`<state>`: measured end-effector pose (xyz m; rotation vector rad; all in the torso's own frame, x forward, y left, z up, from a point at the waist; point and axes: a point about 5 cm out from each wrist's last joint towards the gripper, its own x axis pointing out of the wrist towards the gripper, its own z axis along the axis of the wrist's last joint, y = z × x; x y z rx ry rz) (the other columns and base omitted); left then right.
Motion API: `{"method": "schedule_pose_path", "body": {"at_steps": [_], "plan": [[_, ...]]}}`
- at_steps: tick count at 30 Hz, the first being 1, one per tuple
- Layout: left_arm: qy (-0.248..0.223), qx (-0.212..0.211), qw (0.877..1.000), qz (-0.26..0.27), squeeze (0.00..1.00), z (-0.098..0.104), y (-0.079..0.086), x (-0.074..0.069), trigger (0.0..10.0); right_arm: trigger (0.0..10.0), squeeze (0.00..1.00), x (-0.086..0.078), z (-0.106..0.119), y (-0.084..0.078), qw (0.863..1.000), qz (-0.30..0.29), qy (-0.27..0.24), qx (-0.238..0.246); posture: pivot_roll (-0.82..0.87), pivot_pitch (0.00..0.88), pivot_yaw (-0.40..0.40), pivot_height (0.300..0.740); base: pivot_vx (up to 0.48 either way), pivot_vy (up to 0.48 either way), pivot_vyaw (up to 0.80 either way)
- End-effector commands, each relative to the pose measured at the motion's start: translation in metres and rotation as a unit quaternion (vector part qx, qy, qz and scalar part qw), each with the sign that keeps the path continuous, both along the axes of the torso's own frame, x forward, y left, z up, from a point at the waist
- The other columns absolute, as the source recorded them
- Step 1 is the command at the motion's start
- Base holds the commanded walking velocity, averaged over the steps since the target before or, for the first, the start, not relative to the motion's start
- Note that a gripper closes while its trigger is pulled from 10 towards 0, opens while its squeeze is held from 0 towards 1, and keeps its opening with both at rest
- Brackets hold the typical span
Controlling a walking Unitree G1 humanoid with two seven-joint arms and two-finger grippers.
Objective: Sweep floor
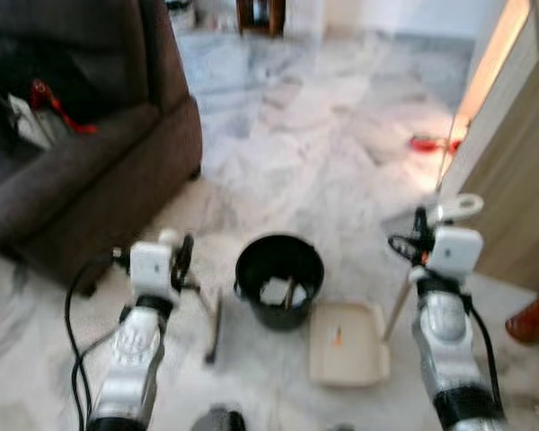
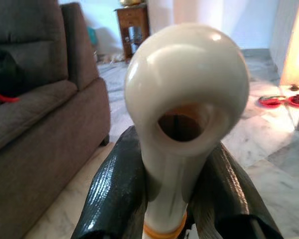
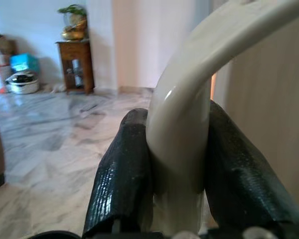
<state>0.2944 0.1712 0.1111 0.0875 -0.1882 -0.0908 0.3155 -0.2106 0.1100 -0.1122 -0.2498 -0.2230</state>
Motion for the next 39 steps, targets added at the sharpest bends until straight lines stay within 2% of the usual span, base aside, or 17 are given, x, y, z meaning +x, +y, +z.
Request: {"method": "schedule_pose_path", "body": {"at_steps": [1, 16, 24, 32, 39], "plan": [[-0.020, -0.005, 1.000, -0.001, 0.00, 0.008, 0.000, 0.001, 10.0, 10.0, 0.00, 0.003, 0.007, 0.009, 1.000, 0.014, -0.022, 0.015, 0.08, 0.113, 0.048, 0.740, -0.259, 0.000, 0.00], [-0.022, -0.007, 1.000, 0.003, 0.00, 0.010, 0.000, 0.002, 10.0, 10.0, 0.00, 0.003, 0.008, 0.010, 0.999, 0.018, -0.023, 0.015, 0.07, 0.127, 0.043, 0.740, -0.258, 0.000, 0.00], [-0.021, -0.005, 1.000, 0.007, 0.00, 0.009, 0.001, 0.003, 10.0, 10.0, 0.00, 0.003, 0.008, 0.010, 0.999, 0.018, -0.024, 0.021, 0.06, 0.134, 0.042, 0.740, 0.000, 0.000, 0.00], [-0.013, -0.006, 1.000, 0.006, 0.00, 0.007, -0.003, 0.008, 10.0, 10.0, 0.00, 0.002, 0.008, 0.006, 0.999, 0.013, -0.019, 0.023, 0.04, 0.129, 0.033, 0.740, 0.000, 0.000, -0.80], [-0.014, -0.012, 1.000, 0.000, 0.00, 0.006, -0.013, 0.012, 10.0, 10.0, 0.00, 0.000, 0.013, -0.002, 0.999, 0.009, -0.029, 0.027, 0.01, 0.117, 0.025, 0.740, 0.000, 0.000, -0.80]]}}
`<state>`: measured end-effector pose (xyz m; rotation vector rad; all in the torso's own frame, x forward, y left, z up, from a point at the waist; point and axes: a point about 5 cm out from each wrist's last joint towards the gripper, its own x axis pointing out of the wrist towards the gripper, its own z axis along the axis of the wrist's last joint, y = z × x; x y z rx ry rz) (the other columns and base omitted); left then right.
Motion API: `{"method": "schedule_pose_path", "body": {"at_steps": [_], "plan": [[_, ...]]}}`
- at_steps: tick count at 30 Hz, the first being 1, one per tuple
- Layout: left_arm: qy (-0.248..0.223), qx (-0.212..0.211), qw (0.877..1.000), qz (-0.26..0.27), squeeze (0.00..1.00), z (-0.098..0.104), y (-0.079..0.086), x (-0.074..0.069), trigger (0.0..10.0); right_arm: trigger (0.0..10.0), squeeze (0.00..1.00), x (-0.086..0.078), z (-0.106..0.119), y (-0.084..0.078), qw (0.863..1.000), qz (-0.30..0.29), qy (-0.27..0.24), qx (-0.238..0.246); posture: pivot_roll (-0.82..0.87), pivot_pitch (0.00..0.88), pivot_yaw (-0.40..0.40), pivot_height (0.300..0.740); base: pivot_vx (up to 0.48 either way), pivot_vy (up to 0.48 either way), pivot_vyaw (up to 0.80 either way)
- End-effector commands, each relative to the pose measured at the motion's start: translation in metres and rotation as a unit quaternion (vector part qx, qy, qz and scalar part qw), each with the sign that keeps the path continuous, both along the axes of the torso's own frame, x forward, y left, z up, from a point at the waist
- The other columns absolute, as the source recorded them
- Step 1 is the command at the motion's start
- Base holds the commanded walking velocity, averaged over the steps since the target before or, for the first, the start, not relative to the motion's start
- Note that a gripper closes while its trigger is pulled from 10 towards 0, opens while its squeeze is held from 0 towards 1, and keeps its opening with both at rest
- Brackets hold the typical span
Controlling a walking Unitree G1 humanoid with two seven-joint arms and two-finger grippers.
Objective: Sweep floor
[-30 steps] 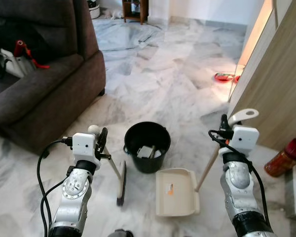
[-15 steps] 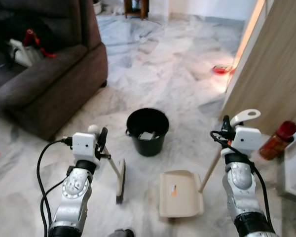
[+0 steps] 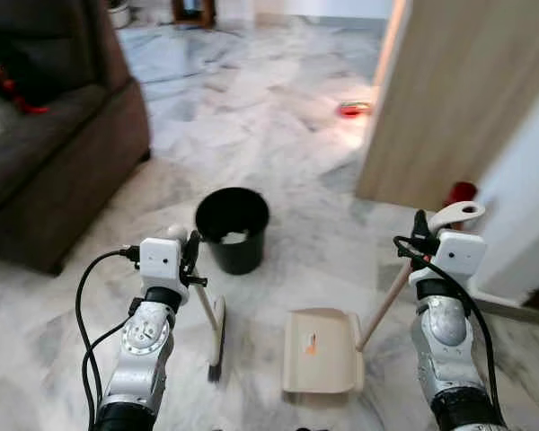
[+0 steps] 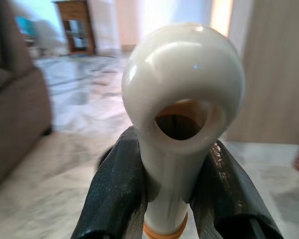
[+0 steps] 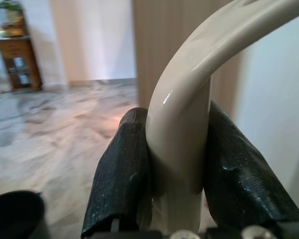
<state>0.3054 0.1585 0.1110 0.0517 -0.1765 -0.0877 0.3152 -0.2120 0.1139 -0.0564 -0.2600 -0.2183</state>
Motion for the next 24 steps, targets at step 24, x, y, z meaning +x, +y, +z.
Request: {"method": "schedule_pose_path", "body": {"at_steps": [24], "plan": [[-0.014, 0.027, 0.999, -0.025, 0.00, 0.004, -0.015, 0.020, 10.0, 10.0, 0.00, -0.011, 0.004, -0.023, 1.000, -0.028, -0.005, 0.012, -0.06, 0.073, 0.052, 0.740, 0.000, 0.000, -0.80]]}}
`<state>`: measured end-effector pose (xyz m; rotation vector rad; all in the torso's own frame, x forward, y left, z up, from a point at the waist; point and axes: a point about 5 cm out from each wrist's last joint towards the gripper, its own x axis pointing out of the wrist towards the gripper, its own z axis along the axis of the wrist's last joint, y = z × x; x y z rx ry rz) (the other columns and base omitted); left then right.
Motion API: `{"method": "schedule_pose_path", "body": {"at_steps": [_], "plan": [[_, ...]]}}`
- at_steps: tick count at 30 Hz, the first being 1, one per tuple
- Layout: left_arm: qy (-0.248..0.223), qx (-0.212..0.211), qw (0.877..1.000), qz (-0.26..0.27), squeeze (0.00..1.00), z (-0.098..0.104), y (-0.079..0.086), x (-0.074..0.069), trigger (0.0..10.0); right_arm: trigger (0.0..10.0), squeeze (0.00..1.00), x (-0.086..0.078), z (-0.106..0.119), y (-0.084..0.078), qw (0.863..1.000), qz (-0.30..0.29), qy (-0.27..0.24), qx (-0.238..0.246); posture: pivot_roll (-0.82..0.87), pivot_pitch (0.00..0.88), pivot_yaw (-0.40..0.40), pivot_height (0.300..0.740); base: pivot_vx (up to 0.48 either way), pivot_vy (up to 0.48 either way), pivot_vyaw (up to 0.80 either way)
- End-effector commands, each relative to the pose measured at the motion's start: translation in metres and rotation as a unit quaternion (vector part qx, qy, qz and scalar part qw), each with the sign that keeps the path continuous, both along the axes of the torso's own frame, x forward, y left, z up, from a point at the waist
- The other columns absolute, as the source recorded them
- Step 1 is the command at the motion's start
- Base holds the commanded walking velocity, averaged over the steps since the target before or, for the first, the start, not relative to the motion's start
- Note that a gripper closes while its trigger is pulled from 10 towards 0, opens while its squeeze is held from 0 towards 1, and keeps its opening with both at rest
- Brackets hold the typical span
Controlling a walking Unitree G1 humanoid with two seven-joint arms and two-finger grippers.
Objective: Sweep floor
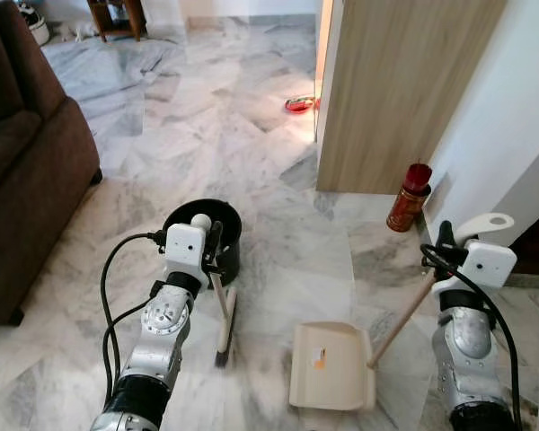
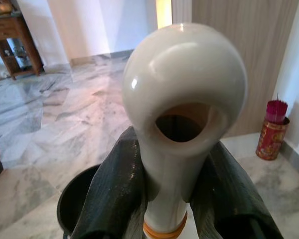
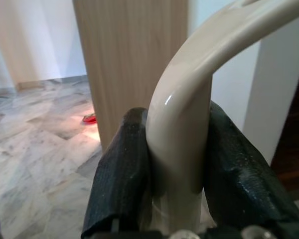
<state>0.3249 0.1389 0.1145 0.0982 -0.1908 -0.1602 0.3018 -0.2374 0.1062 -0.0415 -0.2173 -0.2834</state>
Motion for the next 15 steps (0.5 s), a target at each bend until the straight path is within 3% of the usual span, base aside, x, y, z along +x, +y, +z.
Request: {"method": "schedule_pose_path", "body": {"at_steps": [1, 15], "plan": [[-0.006, -0.010, 1.000, 0.024, 0.00, 0.001, 0.007, 0.000, 10.0, 10.0, 0.00, 0.004, 0.012, 0.003, 1.000, 0.007, -0.024, 0.000, -0.05, 0.074, 0.054, 0.740, 0.000, 0.000, -0.80], [-0.009, 0.011, 0.999, 0.032, 0.00, -0.001, 0.022, -0.009, 10.0, 10.0, 0.00, 0.001, 0.005, 0.024, 0.999, 0.028, -0.019, 0.007, 0.01, 0.119, 0.075, 0.740, 0.000, 0.000, -0.80]]}}
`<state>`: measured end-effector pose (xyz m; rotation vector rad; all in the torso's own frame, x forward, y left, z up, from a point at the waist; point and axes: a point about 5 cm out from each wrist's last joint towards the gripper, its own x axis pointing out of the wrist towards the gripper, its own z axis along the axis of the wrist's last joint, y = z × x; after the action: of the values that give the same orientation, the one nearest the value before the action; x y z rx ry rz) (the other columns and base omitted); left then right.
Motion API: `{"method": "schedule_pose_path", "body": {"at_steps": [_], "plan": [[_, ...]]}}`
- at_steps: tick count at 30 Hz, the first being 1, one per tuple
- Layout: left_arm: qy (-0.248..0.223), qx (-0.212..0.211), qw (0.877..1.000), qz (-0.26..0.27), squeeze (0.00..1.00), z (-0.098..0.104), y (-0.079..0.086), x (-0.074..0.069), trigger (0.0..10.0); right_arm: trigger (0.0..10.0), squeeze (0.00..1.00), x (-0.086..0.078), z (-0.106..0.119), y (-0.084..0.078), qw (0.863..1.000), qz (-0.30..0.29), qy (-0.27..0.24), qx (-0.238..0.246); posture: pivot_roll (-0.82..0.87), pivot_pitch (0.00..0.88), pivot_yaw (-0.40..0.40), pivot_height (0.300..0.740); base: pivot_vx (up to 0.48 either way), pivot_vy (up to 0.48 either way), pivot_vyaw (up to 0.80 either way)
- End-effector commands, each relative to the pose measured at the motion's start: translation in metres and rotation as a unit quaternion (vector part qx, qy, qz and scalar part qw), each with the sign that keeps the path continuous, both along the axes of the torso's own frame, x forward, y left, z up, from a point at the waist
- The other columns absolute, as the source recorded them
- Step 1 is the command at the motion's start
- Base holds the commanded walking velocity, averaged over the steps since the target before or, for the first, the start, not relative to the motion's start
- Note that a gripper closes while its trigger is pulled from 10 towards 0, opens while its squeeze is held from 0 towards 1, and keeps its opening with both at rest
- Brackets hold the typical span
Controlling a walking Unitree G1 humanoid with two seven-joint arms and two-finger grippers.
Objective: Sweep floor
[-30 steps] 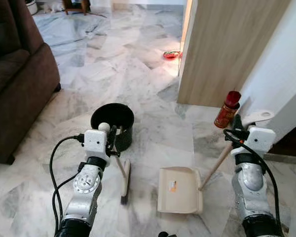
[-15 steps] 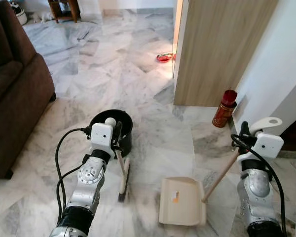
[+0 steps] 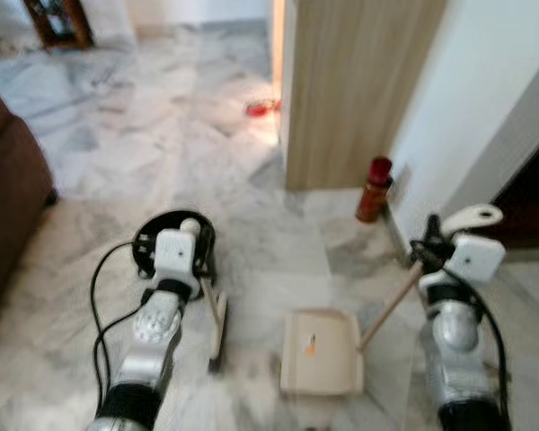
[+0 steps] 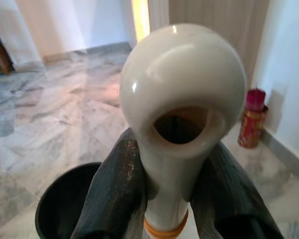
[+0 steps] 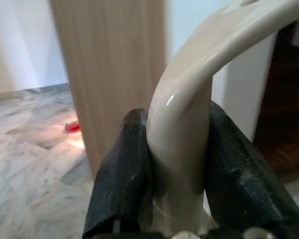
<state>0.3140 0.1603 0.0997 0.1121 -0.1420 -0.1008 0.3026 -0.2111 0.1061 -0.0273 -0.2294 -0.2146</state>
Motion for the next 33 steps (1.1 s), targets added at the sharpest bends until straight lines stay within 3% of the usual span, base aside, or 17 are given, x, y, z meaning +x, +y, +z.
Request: {"method": "schedule_pose_path", "body": {"at_steps": [1, 10, 19, 33], "plan": [[-0.030, 0.007, 1.000, 0.001, 0.00, 0.013, 0.001, 0.002, 10.0, 10.0, 0.00, 0.000, 0.005, -0.002, 1.000, -0.007, -0.012, 0.007, 0.01, 0.111, 0.079, 0.740, 0.000, 0.000, -0.80], [-0.030, 0.008, 0.999, -0.017, 0.00, 0.014, -0.007, 0.005, 10.0, 10.0, 0.00, 0.000, 0.008, -0.003, 1.000, -0.012, -0.018, 0.007, -0.03, 0.088, 0.090, 0.740, 0.000, 0.000, -0.80], [-0.031, -0.001, 0.999, -0.012, 0.00, 0.011, -0.010, -0.001, 10.0, 10.0, 0.00, -0.001, 0.009, -0.007, 1.000, -0.006, -0.013, -0.005, -0.01, 0.082, 0.064, 0.740, 0.000, 0.000, -0.80], [-0.036, 0.001, 0.999, -0.006, 0.00, 0.017, -0.006, 0.002, 10.0, 10.0, 0.00, 0.005, 0.010, 0.009, 1.000, 0.012, -0.015, 0.007, 0.00, 0.116, 0.077, 0.740, 0.000, 0.000, -0.79]]}}
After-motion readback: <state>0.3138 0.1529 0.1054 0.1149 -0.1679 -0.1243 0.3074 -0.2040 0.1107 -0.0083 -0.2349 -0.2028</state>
